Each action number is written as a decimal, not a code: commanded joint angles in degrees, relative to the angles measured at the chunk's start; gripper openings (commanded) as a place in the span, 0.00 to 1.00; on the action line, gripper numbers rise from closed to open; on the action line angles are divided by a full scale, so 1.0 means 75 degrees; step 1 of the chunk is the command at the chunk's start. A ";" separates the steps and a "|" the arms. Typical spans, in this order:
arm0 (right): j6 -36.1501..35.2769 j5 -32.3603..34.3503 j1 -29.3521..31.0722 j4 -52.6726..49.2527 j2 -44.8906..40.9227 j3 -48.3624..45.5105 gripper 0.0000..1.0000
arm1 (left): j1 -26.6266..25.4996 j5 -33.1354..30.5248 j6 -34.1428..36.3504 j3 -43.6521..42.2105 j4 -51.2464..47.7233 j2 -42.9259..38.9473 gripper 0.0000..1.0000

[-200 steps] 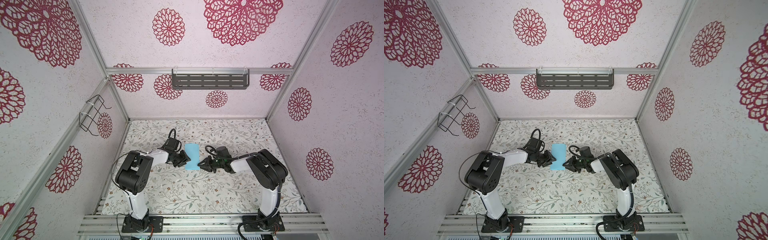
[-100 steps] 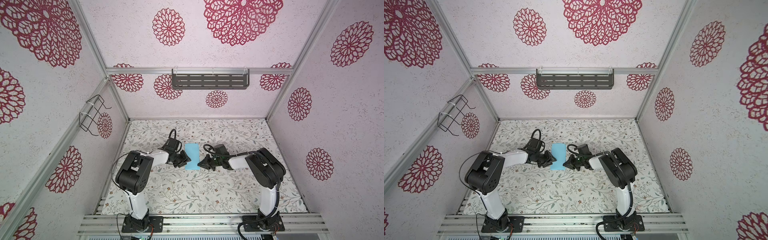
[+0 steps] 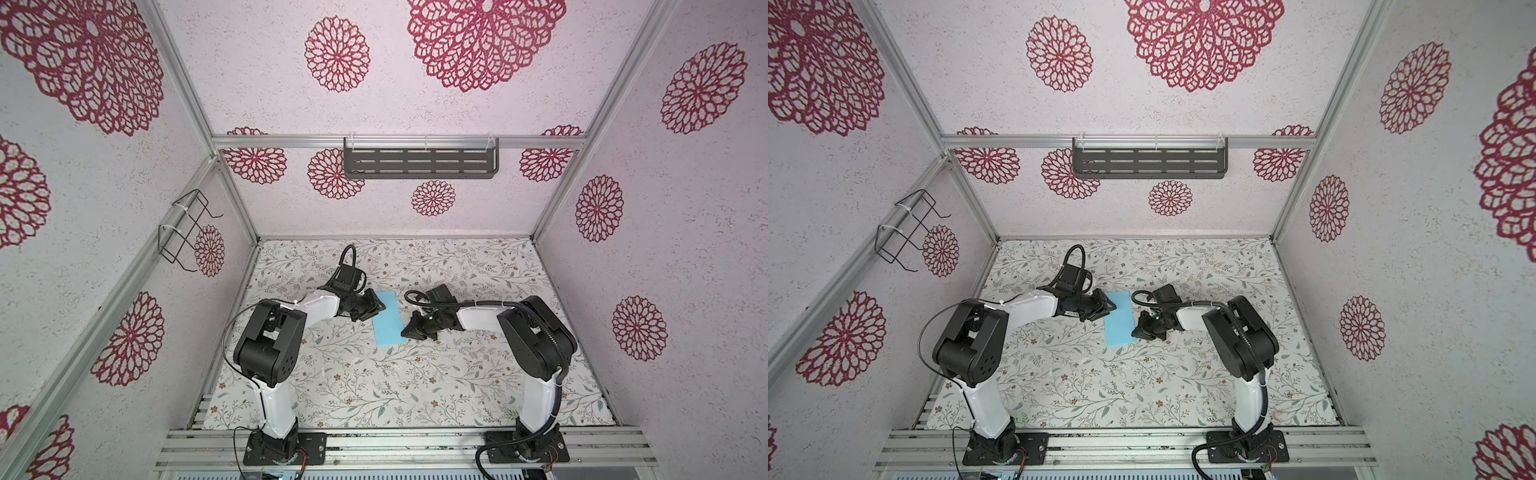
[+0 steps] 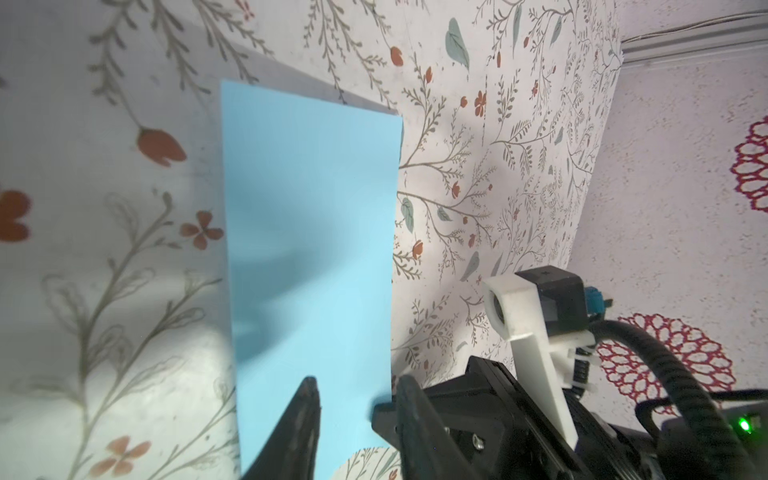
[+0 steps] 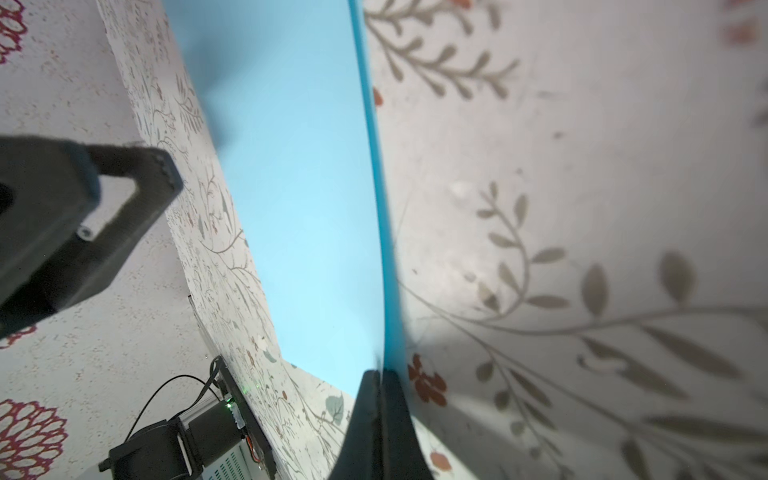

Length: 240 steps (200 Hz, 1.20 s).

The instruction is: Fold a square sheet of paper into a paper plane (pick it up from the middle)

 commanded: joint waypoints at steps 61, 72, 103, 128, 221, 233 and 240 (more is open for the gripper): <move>-0.0646 0.0689 -0.0181 -0.1444 -0.0287 -0.0039 0.00 | -0.0004 -0.0071 0.0508 0.0548 -0.0387 0.0898 0.30; -0.0667 0.0719 -0.0182 -0.1481 -0.0272 -0.0041 0.00 | 0.0005 -0.0063 0.0535 0.0578 -0.0409 0.0955 0.30; -0.0728 0.0789 -0.0195 -0.1568 -0.0286 -0.0039 0.00 | 0.0008 -0.0082 0.0577 0.0643 -0.0466 0.1076 0.29; -0.0666 0.0585 -0.0207 -0.1265 -0.0489 -0.0089 0.02 | 0.0003 -0.0129 0.0465 0.0472 -0.0467 0.1159 0.27; 0.0314 -0.0262 -0.0228 -0.0259 -0.1009 -0.0548 0.14 | -0.0001 -0.0150 0.0297 0.0207 -0.0242 0.1171 0.27; 0.0316 -0.0225 -0.0228 -0.0246 -0.1034 -0.0532 0.10 | 0.0000 -0.0142 0.0297 0.0212 -0.0214 0.1183 0.27; 0.0315 -0.0211 -0.0224 -0.0196 -0.1032 -0.0510 0.08 | -0.0006 -0.0121 0.0287 0.0221 -0.0201 0.1174 0.27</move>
